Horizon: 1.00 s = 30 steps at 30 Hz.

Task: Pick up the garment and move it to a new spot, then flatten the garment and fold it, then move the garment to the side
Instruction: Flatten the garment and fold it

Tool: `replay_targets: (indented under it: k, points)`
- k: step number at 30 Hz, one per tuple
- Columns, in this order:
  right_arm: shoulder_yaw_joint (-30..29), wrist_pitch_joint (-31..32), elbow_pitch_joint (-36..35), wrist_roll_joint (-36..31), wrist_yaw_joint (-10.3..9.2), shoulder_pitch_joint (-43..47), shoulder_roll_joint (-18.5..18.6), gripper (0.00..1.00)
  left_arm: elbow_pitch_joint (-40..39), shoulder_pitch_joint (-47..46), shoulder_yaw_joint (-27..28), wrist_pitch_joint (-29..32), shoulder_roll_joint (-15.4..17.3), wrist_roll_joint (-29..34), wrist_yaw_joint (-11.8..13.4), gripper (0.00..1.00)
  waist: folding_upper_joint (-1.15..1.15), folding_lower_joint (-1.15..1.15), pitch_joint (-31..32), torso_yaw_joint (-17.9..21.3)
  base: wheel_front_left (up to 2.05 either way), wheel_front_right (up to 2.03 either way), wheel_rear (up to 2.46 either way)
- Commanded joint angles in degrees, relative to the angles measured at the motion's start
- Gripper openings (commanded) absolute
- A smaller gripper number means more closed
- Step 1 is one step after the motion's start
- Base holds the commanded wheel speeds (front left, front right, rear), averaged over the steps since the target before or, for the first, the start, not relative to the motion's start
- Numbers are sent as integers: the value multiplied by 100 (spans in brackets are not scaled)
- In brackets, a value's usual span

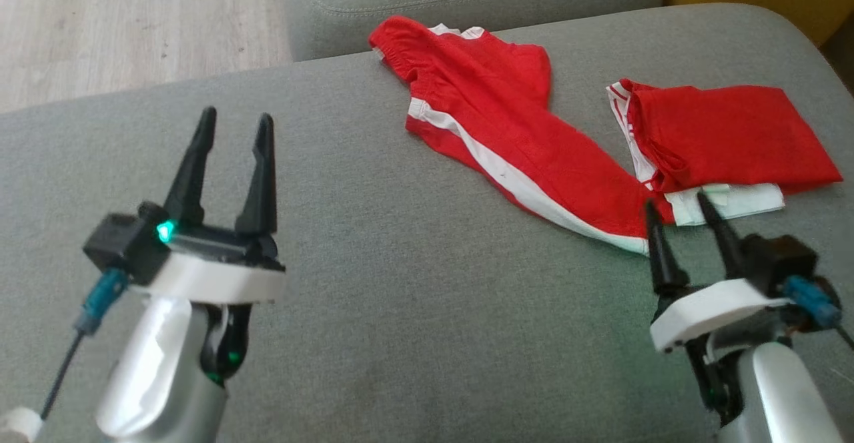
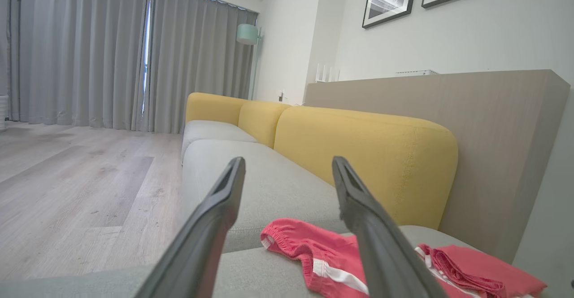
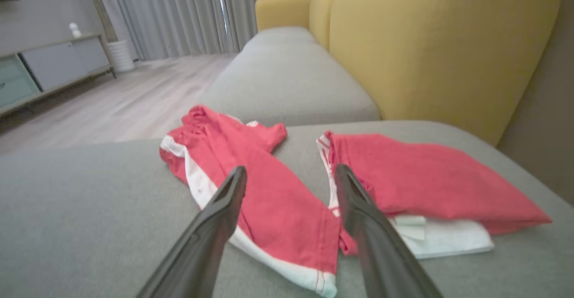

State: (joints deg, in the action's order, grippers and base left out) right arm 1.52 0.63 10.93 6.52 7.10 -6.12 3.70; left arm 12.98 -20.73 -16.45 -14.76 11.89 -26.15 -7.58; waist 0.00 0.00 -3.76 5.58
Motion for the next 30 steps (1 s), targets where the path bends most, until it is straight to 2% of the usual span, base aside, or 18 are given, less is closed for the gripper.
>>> replay_targets:
  k: [1, 9, 15, 21, 30]
  points:
    - [76, -200, -343, 25, 39, -104, -43, 100, -246, -47, 256, -24, 54, 81, 15, 100, 0, 0, 9, -22, 0, 0, 0]
    - [208, -898, -792, 148, 39, -83, -79, 100, -553, 520, 229, -24, -250, 363, 22, 100, 0, 0, -24, -226, 0, 0, 0]
    - [425, -864, -638, -21, 39, -330, -81, 100, -597, 829, 227, -24, -555, 475, 58, 100, 0, 0, -264, -605, 0, 0, 0]
    - [571, -521, 32, -350, 39, -1128, -81, 100, -424, 769, 39, -24, -660, 689, 43, 100, 0, 0, -667, -1109, 0, 0, 0]
    - [794, -127, 1768, -580, 39, -2687, 247, 100, -346, 353, -179, -24, -805, 630, 19, 100, 0, 0, -1212, -1837, 0, 0, 0]
